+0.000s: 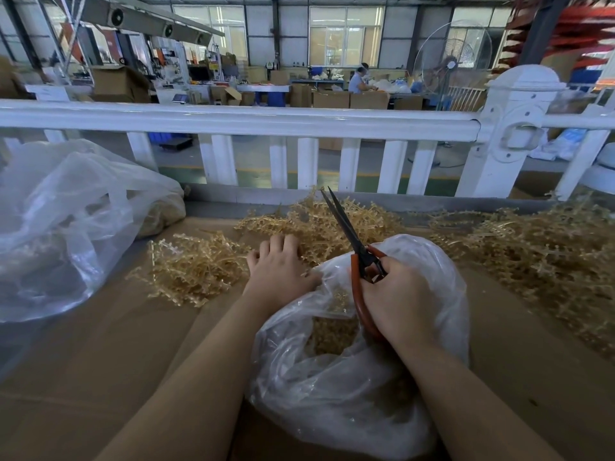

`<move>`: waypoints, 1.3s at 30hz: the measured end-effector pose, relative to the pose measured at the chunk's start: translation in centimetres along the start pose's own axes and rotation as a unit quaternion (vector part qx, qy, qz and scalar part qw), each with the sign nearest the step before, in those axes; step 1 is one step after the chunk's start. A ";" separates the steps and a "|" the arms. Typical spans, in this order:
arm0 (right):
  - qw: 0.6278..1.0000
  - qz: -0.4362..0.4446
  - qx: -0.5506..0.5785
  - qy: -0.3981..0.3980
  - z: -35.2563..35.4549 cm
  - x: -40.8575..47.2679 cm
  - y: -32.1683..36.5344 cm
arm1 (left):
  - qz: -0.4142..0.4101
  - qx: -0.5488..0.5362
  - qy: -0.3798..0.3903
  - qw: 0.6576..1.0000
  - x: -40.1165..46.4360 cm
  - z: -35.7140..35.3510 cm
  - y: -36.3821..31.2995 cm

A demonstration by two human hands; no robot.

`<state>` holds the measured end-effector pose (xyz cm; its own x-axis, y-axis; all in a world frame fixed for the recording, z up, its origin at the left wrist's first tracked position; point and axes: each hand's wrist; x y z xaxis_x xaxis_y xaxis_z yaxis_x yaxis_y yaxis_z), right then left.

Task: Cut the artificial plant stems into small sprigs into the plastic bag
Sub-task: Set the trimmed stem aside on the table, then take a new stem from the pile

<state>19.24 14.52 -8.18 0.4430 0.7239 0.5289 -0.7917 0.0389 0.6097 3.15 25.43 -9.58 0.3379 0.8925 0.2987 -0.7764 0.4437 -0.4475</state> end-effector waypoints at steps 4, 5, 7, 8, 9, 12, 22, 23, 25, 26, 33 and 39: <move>1.000 0.005 -0.003 -0.004 0.0 0.0 -0.1 | -0.006 0.007 0.009 1.000 0.0 0.0 -0.1; 1.000 0.007 -0.003 -0.004 -0.1 0.0 -0.1 | -0.015 0.009 0.011 1.000 0.0 0.0 -0.1; 1.000 0.003 -0.001 -0.003 0.0 0.0 -0.1 | -0.033 0.028 0.015 0.999 0.0 0.0 -0.1; 1.000 -0.001 -0.005 -0.001 0.0 0.0 -0.1 | -0.036 0.041 0.020 0.998 -0.1 0.0 -0.1; 1.000 -0.005 -0.009 0.000 0.0 -0.1 0.0 | -0.037 0.054 0.025 0.998 -0.1 0.1 -0.2; 1.000 -0.004 -0.008 -0.002 0.1 -0.1 0.0 | -0.031 0.043 0.025 0.998 -0.2 0.3 -0.4; 1.000 0.001 0.015 -0.008 0.1 -0.1 0.1 | -0.051 -0.118 -0.129 0.983 -1.6 1.5 -1.1; 1.000 0.002 0.014 -0.009 0.2 -0.1 0.2 | -0.059 -0.139 -0.159 0.976 -1.8 1.7 -1.3; 1.000 -0.001 0.009 -0.006 0.2 -0.1 0.3 | -0.058 -0.183 -0.200 0.961 -2.1 2.2 -1.5; 1.000 -0.002 0.008 -0.002 0.3 -0.2 0.3 | -0.050 -0.214 -0.205 0.954 -2.1 2.4 -1.5; 1.000 -0.014 -0.009 0.005 0.4 0.0 0.2 | 0.019 -0.671 -0.117 0.732 -1.6 6.1 -3.8; 0.979 -0.096 0.170 0.052 1.0 0.6 0.4 | -0.012 -0.712 0.076 0.698 -1.8 8.7 -5.9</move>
<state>19.58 14.26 -7.01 0.5104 0.7929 0.3329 -0.5036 -0.0381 0.8631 2.46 20.54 -0.11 0.4786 0.8333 0.2767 0.5099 -0.0072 -0.8602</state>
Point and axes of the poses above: each hand's wrist, its own x-axis towards the middle knuckle, its own z-axis out of the back of the hand, y = z × x, and after that the axes turned 10 degrees about -x, right-handed
